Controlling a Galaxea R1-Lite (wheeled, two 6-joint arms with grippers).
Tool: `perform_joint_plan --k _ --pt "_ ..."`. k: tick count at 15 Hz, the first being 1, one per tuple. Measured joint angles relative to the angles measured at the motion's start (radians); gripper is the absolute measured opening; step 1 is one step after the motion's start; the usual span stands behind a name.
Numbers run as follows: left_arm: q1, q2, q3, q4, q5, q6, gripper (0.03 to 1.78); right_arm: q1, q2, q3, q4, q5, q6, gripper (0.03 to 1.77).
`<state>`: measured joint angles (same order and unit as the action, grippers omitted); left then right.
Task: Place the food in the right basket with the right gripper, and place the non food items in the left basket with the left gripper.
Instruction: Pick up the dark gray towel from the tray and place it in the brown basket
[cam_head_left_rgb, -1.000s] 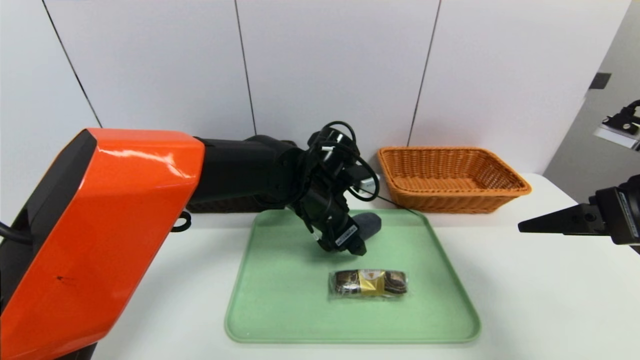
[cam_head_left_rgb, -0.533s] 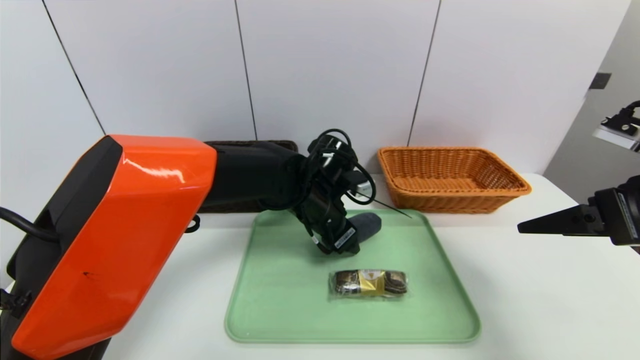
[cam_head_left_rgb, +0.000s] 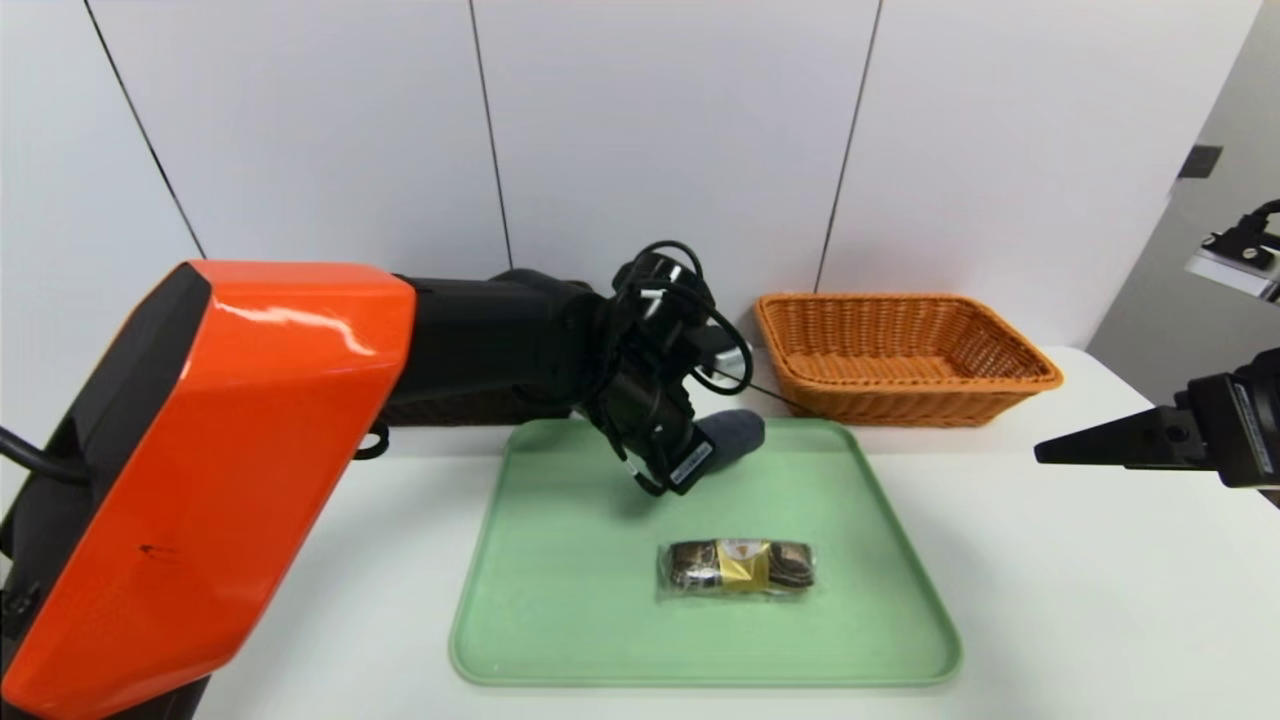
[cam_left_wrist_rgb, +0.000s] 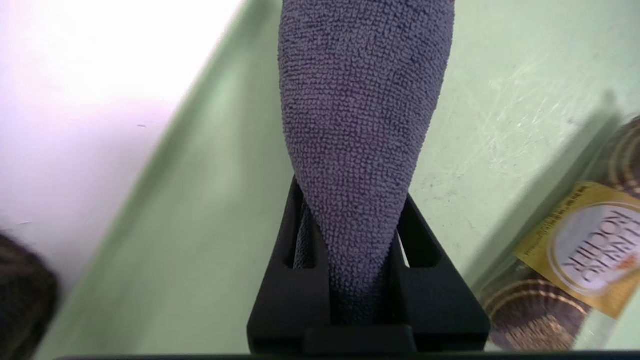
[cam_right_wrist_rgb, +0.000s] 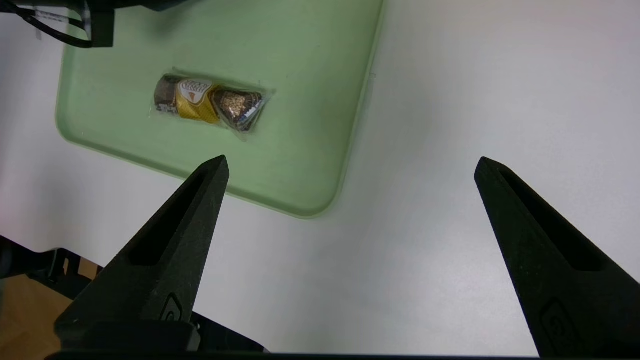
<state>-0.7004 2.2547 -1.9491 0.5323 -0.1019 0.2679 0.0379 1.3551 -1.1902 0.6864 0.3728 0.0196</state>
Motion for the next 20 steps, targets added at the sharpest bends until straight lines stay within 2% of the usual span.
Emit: perform_joint_plan --k 7,10,12,15,20 --pt "-0.001 -0.208 -0.016 0.010 0.001 0.000 0.31 0.000 0.000 -0.001 -0.003 0.000 0.000 1.70" --pt "0.038 -0.308 -0.017 0.006 0.002 0.009 0.31 0.003 -0.001 -0.001 -0.003 0.013 0.000 1.70" --pt "0.098 -0.348 -0.017 0.012 0.002 0.042 0.31 0.005 -0.002 -0.002 -0.003 0.019 -0.001 1.70" --pt "0.227 -0.363 -0.014 0.024 0.000 0.149 0.31 0.004 -0.003 -0.001 -0.002 0.021 0.000 1.70" --pt "0.417 -0.275 -0.013 0.021 0.001 0.268 0.31 0.004 -0.008 0.001 -0.001 0.021 0.000 1.70"
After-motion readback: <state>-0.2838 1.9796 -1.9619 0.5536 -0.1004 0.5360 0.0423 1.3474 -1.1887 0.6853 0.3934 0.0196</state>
